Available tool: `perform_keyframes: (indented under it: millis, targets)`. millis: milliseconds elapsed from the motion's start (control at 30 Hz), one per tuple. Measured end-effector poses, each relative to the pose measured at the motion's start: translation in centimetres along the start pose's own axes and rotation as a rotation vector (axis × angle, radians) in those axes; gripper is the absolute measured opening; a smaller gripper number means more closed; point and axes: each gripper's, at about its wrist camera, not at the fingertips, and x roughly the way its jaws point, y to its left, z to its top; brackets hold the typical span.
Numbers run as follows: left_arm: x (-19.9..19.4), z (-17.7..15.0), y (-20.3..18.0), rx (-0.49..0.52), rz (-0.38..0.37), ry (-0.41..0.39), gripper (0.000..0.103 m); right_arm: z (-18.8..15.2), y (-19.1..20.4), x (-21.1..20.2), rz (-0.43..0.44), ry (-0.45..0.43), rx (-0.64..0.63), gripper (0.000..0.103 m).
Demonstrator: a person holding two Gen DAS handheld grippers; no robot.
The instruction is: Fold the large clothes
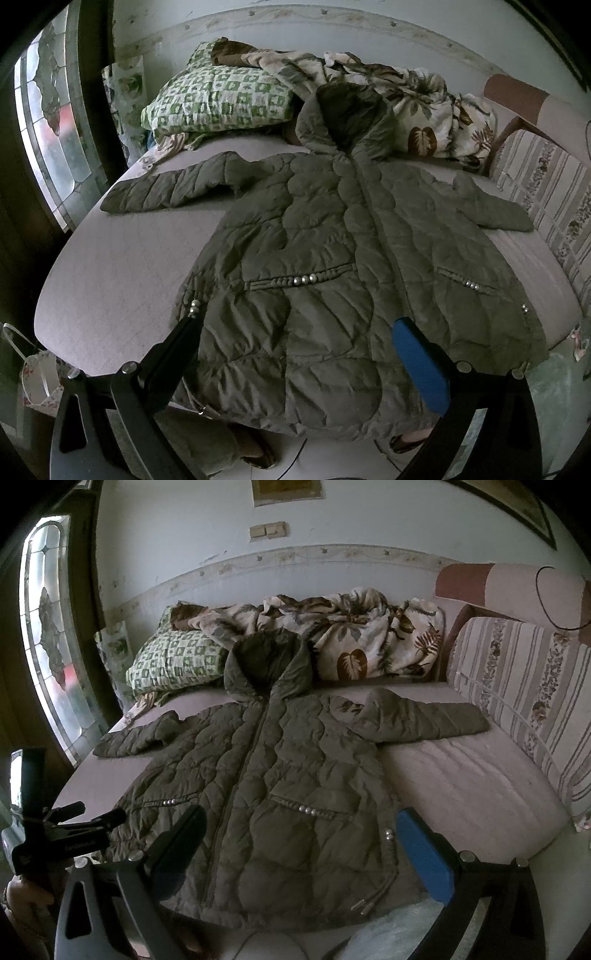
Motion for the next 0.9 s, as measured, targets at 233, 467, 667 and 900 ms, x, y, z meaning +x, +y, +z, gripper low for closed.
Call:
perform_keyframes:
  millis: [233, 467, 667, 900]
  targets:
    - [0.03, -0.08, 0.11, -0.003, 0.006, 0.006, 0.103, 0.0, 0.32, 0.4, 0.008, 0.017, -0.006, 0.103]
    - [-0.04, -0.03, 0.1, -0.003, 0.008, 0.005, 0.103, -0.08, 0.34, 0.47, 0.003, 0.014, -0.009, 0.103]
    - [-0.44, -0.19, 0.14, -0.004, 0.016, -0.003, 0.103, -0.13, 0.39, 0.47, 0.002, 0.013, -0.01, 0.103]
    - [-0.7, -0.1, 0.28, -0.006, 0.02, -0.009, 0.103, -0.23, 0.29, 0.52, -0.003, 0.016, -0.01, 0.103]
